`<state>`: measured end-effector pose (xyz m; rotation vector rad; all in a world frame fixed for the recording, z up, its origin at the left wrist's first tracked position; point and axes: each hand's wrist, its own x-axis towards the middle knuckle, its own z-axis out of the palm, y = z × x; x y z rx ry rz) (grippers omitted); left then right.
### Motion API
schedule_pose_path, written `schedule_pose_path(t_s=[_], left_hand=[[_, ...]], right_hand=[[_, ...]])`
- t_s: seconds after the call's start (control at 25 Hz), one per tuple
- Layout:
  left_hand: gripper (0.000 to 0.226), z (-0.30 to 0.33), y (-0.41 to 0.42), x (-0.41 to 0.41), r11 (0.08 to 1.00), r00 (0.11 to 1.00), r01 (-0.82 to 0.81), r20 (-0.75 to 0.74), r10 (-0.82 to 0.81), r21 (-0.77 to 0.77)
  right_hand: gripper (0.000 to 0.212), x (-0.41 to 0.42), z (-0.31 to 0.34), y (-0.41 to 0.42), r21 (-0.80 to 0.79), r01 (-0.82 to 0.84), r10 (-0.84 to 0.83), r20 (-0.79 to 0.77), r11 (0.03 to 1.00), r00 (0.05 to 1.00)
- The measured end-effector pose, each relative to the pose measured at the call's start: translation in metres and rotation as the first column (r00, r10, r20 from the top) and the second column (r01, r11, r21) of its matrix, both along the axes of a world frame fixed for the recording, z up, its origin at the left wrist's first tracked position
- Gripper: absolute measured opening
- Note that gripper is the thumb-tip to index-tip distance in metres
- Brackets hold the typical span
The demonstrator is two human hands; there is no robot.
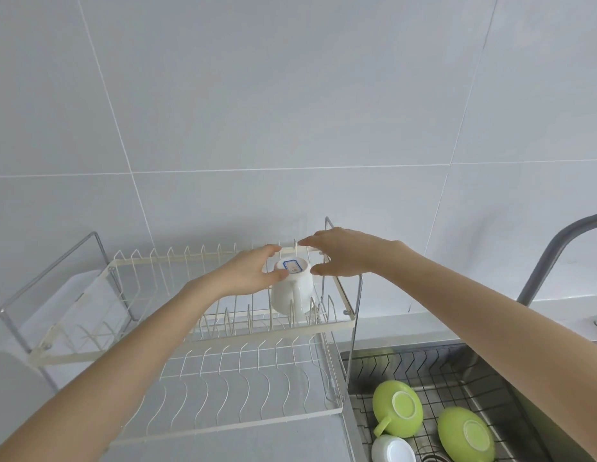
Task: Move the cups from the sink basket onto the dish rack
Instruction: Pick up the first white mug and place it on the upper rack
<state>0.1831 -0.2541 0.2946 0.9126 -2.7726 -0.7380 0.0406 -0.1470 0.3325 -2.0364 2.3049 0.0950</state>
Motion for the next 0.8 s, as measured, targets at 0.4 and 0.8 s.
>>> schedule_pose_path(t_s=[0.4,0.8], left_hand=[[0.059,0.049,0.102,0.01,0.819,0.999,-0.033,-0.027,0.022,-0.572],[0.063,0.031,0.179,-0.029,0.79,1.0,0.019,0.018,-0.009,-0.613]], right_hand=[[0.068,-0.005,0.014,0.1,-0.239,-0.014,-0.002,-0.066,0.971,0.998],[0.069,-0.047,-0.007,0.177,-0.292,0.052,-0.079,-0.079,0.955,0.994]])
